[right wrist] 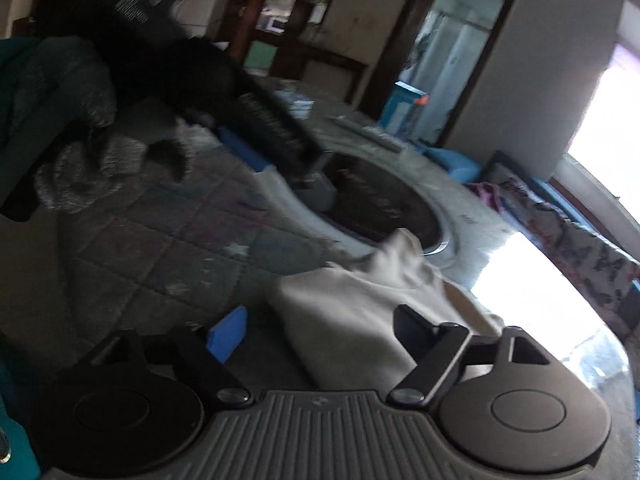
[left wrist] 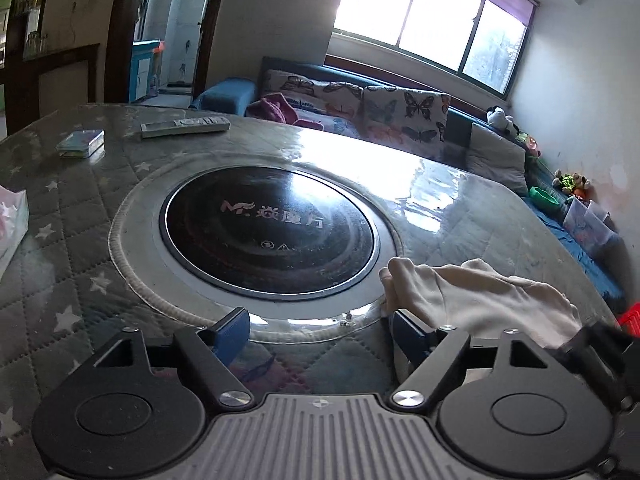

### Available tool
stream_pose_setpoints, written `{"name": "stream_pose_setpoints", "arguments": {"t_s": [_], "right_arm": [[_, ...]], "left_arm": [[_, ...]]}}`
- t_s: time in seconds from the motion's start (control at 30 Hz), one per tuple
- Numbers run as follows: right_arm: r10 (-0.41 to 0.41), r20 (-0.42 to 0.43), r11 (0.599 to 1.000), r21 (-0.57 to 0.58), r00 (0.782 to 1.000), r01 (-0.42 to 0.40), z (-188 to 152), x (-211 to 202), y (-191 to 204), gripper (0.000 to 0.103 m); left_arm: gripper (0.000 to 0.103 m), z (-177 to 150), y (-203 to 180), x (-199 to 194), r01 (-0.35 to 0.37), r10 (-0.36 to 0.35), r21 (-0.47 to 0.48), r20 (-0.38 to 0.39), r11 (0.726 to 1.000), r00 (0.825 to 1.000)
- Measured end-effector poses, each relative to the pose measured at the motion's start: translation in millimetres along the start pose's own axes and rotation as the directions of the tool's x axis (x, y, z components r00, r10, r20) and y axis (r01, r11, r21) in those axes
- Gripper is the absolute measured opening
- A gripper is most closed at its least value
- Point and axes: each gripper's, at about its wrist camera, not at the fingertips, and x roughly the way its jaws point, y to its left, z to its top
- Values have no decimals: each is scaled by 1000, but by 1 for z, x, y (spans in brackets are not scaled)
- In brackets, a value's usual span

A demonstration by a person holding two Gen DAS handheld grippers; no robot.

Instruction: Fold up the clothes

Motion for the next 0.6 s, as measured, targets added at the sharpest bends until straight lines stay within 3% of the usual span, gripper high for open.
{"name": "stream_pose_setpoints", "arguments": {"t_s": [0.1,0.17,0.23,0.3,0.37,0.47,0.6], "right_arm": [[5,-15,1000,-21,1000,-5,2,7,4,60],[3,-24,1000,-25,1000,-4,3,10,5,54],[4,-31,1000,-23,1000,-5,5,13,4,38],[11,-37,1000,-14,999,-11,5,13,1,34],[17,-33,1000,-1,999,-17,5,12,-2,23],[29,-8,998,56,1000,-29,6,6,-14,15],[69,39,981,179,997,-75,5,-9,-39,10]], "left_arm": [[81,0,1,6,31,-32,-44,-37,999,999],[81,-1,1,9,52,-56,-72,-58,996,997],[81,-3,0,12,74,-82,-99,-78,992,994],[81,-4,0,14,96,-110,-139,-98,986,989],[81,-5,1,17,115,-138,-189,-115,975,984],[81,-5,3,19,137,-179,-277,-133,951,975],[84,-3,8,27,157,-234,-411,-144,898,961]]}}
